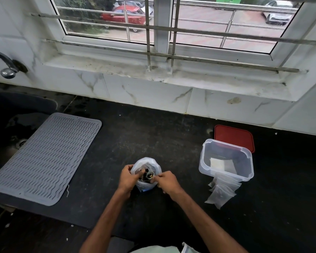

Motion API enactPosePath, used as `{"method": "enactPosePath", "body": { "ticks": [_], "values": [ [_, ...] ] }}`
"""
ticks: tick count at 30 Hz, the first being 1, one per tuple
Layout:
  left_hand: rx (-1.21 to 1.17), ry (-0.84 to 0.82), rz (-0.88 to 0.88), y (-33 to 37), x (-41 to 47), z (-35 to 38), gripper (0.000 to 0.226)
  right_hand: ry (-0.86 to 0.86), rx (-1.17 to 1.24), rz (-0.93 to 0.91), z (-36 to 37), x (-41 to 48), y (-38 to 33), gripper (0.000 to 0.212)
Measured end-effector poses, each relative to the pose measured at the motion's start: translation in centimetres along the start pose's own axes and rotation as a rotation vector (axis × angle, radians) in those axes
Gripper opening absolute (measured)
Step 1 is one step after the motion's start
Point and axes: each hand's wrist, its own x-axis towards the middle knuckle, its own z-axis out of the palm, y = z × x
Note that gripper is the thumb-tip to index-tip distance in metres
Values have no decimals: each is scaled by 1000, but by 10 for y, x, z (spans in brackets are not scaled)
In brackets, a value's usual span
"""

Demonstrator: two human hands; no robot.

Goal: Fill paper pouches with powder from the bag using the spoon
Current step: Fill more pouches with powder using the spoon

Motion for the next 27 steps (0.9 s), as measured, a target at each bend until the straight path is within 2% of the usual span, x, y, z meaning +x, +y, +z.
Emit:
{"method": "enactPosePath", "body": {
  "ticks": [3, 7, 11, 14, 16, 18, 20, 22, 24, 27],
  "values": [
    [7, 44, 23, -2, -1, -3, 41, -21, -26, -22, -8, -5, -5, 16],
    [201, 112, 101, 3, -9, -3, 41, -64, -71, -39, -23, -17, -7, 17],
    [310, 98, 233, 19, -23, -2, 59, -108, -19, -62, -40, -34, -8, 17],
    [392, 242, 454, 36, -44, 5, 61, -123, 43, -83, -60, -51, -5, 19],
    [385, 311, 675, 47, -59, 20, 52, -100, 92, -93, -80, -65, 2, 20],
    [337, 331, 816, 54, -72, 36, 43, -72, 139, -107, -96, -77, 10, 21],
    [281, 287, 870, 56, -86, 65, 40, -18, 175, -119, -117, -89, 22, 21],
    [260, 153, 828, 51, -102, 98, 39, 52, 203, -145, -139, -101, 36, 21],
    [363, -7, 815, 39, -119, 133, 41, 143, 219, -190, -164, -112, 54, 21],
    [569, -200, 791, 20, -136, 173, 57, 251, 192, -194, -196, -123, 80, 20]
  ]
}}
